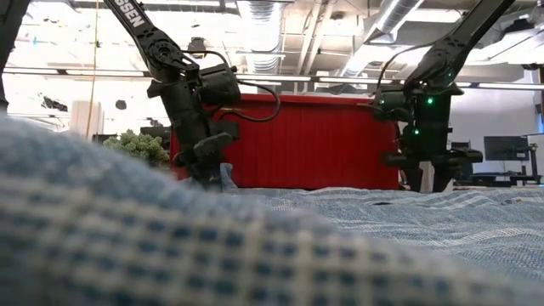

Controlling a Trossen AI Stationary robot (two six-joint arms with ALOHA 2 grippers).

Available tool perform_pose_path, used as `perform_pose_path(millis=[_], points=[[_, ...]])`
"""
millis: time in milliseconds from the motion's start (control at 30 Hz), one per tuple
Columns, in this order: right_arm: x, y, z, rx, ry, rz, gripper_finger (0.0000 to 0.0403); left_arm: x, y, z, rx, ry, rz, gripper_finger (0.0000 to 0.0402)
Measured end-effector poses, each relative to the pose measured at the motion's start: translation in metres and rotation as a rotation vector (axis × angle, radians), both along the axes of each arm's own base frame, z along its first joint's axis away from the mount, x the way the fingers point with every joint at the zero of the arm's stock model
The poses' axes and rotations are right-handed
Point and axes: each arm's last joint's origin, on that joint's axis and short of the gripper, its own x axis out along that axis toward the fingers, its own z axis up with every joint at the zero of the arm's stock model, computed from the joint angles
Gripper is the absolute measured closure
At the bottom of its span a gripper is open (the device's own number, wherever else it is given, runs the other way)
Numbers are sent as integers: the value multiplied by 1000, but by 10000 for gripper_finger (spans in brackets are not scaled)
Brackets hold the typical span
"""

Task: Fold Laundry from Bin
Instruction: Fold the blue polo shirt

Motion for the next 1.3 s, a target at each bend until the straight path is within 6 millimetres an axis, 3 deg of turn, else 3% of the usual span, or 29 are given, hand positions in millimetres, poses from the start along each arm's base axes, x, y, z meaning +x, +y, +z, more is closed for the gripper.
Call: perform_pose_path(millis=[167,533,1000,1133,1300], points=[[-6,4,10,-13,9,-3,188,1,0,0,4,-6,1,313],[-8,5,11,-14,34,14,188,2,1,1,7,-24,12,313],[-2,3,-3,5,38,38,190,2,1,1,11,-24,9,313],[-1,3,-3,13,51,45,214,2,1,1,11,-25,9,313],[-3,4,0,39,102,65,289,2,1,1,11,-25,8,313]])
